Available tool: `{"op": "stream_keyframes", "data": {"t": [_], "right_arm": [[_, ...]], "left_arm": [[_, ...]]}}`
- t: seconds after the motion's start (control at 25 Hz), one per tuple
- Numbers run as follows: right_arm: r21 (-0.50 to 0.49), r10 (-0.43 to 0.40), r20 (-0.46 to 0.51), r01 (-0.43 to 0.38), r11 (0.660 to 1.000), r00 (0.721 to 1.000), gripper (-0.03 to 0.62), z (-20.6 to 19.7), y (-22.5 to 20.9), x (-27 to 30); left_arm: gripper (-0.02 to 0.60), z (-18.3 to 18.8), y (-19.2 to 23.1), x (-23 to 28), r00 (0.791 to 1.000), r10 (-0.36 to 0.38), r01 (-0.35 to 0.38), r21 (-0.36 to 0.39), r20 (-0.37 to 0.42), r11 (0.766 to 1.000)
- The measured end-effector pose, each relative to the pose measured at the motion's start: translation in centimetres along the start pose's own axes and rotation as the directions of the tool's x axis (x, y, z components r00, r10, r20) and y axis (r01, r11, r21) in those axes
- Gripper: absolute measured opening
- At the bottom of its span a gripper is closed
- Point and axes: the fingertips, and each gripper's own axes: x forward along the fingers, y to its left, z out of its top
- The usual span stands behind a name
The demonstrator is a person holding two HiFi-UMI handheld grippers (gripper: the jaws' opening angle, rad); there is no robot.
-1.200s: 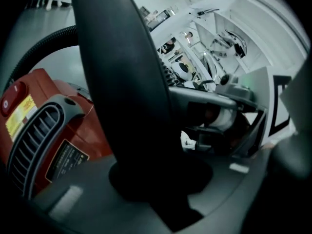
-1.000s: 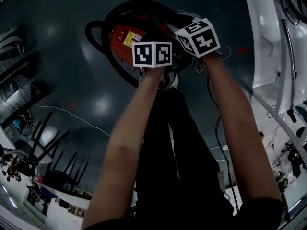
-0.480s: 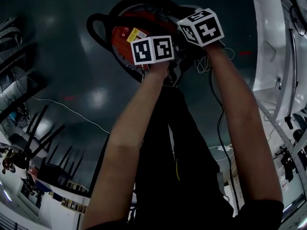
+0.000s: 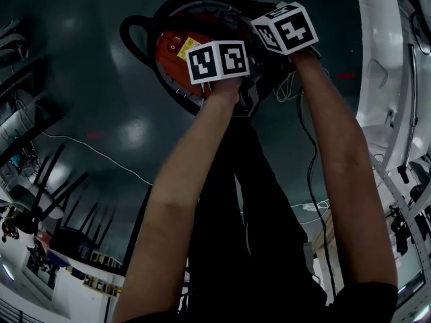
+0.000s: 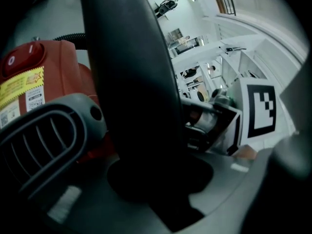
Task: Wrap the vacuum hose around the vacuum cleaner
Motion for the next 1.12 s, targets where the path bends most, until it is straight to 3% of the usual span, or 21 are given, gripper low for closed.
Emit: {"op": "stream_keyframes", "data": {"t": [0.4, 0.68, 0.88, 1.12], "right_arm": [[0.029, -0.06, 0.091, 0.058, 0.998, 0.994, 0.265, 0.5, -0.8, -2.0], [0.132, -0.08, 0.264, 0.046, 0.99, 0.961, 0.184, 1.9, -2.7, -7.4], [0.128, -0.077, 0.254, 0.045, 0.991, 0.964, 0.126, 1.0, -2.2, -8.0], [0.126, -0.053, 0.248, 0.022, 0.992, 0.967, 0.119, 0.4, -0.4, -8.3]], "left_arm": [[0.112, 0.2, -0.1, 0.2, 1.0, 0.003, -0.003, 0.034, 0.004, 0.999], [0.109, 0.3, -0.2, -0.1, 0.999, -0.024, 0.026, -0.065, 0.036, 0.998], [0.109, 1.0, -0.8, -0.2, 0.999, -0.03, 0.031, -0.056, 0.023, 0.998], [0.123, 2.5, -1.6, -0.1, 1.0, -0.022, 0.024, -0.079, 0.015, 0.997]]}}
